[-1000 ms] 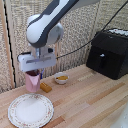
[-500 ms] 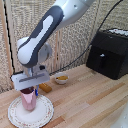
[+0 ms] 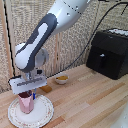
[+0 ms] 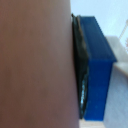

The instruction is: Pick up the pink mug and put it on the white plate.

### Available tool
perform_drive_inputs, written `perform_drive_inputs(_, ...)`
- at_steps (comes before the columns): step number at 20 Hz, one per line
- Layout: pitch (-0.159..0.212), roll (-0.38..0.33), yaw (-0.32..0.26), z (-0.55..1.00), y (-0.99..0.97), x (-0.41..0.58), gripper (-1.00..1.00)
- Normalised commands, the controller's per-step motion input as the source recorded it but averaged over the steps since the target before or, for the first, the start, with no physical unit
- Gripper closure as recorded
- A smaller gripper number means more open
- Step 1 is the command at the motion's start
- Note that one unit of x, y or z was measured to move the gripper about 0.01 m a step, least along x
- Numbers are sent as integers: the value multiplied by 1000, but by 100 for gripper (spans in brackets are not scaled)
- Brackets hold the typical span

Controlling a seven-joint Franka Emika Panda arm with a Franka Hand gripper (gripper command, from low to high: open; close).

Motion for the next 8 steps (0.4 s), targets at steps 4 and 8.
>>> perform_drive_inputs(4, 0, -6, 43, 626, -74, 44, -100)
perform_drive_inputs(8, 2, 0, 9, 660, -56, 48, -100)
